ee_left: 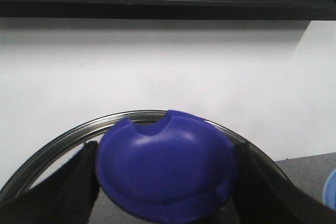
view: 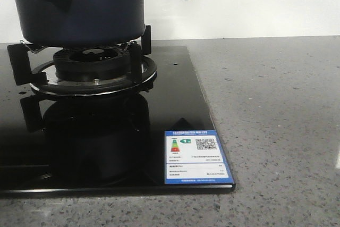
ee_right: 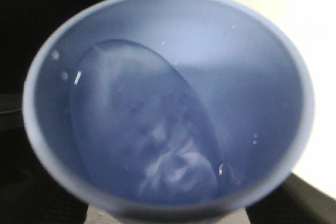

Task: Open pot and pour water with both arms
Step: 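Lift the cup with the right gripper and carry it over the pot, then tilt the cup with the right gripper to pour water into the pot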

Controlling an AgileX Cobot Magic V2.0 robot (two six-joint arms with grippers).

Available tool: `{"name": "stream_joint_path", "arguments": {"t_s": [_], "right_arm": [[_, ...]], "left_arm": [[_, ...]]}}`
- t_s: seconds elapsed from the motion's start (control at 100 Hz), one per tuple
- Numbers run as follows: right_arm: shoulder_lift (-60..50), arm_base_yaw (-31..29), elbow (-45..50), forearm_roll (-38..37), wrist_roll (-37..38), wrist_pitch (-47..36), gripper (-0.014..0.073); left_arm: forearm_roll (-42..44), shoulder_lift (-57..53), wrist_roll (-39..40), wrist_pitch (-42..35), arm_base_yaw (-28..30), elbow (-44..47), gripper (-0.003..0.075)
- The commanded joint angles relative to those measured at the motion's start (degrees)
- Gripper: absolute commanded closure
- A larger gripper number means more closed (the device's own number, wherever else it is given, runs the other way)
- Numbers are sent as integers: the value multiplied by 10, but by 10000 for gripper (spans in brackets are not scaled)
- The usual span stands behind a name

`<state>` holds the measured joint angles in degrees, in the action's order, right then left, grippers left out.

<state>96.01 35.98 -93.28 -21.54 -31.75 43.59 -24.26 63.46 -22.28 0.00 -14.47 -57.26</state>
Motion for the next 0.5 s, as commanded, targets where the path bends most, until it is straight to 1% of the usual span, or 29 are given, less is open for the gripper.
{"name": "stream_joint_path", "arguments": {"t_s": [0.0,0.1,0.32,0.49], "right_arm": [[-17,8,-20,-47,-6,-45,274],[-17,8,-20,-59,-6,-59,274],[-17,8,-20,-152,-6,-73,275],[-17,8,-20,-207,-6,-94,275]], "left_arm": [[1,-17,0,-52,1,-22,383],[1,-17,0,-48,1,-22,383],[1,-17,0,-48,1,-22,383],[1,-17,0,-48,1,-22,383]]}}
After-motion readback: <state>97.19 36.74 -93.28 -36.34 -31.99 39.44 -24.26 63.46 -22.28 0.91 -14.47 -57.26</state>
